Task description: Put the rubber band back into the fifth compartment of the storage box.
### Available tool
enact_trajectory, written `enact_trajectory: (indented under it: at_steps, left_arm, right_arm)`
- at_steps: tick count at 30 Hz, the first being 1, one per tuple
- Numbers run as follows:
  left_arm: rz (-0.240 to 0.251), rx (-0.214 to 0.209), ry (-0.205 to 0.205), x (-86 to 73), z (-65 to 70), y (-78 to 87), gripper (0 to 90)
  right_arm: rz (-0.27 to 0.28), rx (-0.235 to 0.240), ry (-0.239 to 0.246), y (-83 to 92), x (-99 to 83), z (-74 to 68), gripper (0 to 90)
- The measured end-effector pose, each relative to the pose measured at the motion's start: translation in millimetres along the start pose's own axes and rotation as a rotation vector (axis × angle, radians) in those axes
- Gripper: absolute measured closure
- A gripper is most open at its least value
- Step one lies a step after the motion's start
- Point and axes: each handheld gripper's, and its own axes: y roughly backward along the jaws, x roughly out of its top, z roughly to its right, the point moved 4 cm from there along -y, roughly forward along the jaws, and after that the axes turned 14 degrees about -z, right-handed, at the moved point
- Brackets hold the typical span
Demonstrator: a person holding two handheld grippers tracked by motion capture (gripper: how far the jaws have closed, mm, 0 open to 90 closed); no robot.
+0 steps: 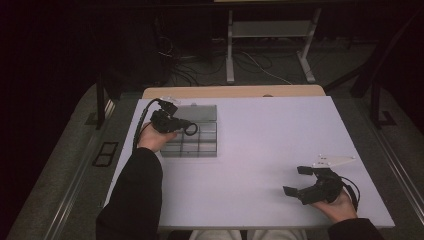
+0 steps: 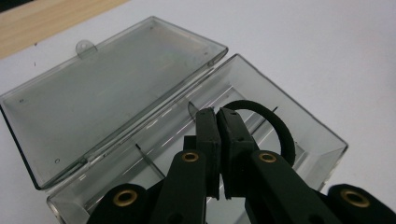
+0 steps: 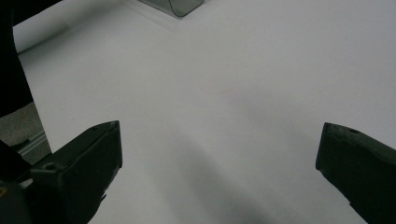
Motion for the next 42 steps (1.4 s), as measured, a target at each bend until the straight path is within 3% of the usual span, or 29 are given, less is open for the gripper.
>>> enact_trajectory:
  at_steps: [22,33,42]
  left_arm:
    - [-0.033,0.042,0.049,-0.8,-20.6,-30.6,86.6]
    - [-0.051,0.052,0.051,-1.3,-21.0,-36.9,86.1]
    - [-0.044,0.013,0.058,-2.1,-19.7,-39.3,79.5]
  right_arm:
    - [-0.006,0.001,0.000,-0.5,-1.0,-0.2,0.1]
    - [-0.005,0.003,0.001,0.0,-1.3,-0.5,0.1]
    - [-0.001,0.004,0.001,0.8,-1.7,0.3,0.1]
